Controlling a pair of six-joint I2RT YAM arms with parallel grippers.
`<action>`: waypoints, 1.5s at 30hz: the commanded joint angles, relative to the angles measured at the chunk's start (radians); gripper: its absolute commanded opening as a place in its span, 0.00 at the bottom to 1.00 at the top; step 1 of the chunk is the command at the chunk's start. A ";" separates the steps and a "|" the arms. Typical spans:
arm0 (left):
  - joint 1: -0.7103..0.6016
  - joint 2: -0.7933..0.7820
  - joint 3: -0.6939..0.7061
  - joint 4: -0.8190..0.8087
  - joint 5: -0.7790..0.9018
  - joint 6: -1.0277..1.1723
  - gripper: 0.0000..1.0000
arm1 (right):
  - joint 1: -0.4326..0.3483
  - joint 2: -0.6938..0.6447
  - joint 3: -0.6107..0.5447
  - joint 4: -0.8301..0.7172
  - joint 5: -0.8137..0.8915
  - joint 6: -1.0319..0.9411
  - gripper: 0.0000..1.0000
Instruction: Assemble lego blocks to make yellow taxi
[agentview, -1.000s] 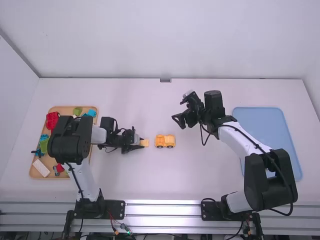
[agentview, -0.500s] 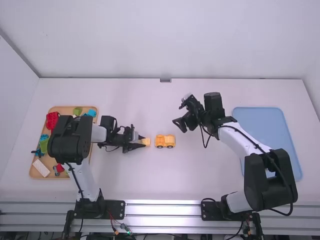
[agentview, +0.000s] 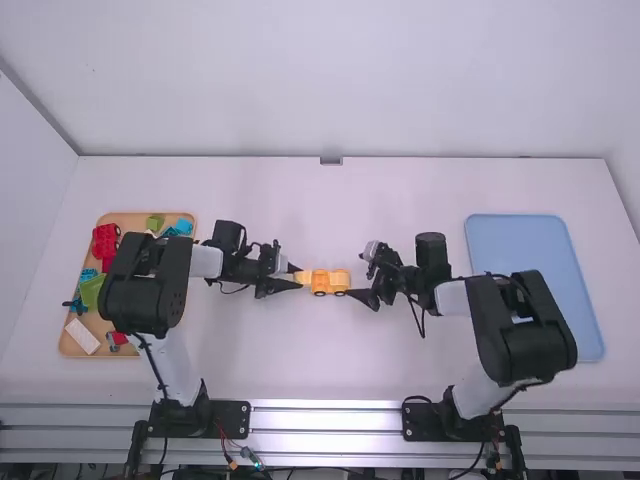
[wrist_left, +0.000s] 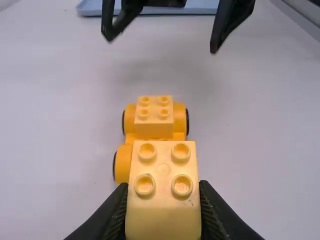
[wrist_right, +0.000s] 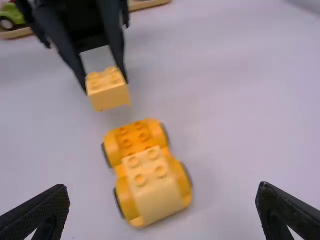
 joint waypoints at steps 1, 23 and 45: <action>-0.037 -0.019 0.024 0.022 -0.021 -0.077 0.14 | 0.005 0.092 0.051 -0.023 -0.149 -0.176 0.98; -0.166 -0.018 0.038 0.145 -0.207 -0.308 0.09 | 0.112 0.349 0.239 -0.021 -0.080 -0.298 0.98; -0.204 -0.018 0.038 0.143 -0.231 -0.277 0.06 | 0.105 0.424 0.273 -0.022 -0.107 -0.289 0.46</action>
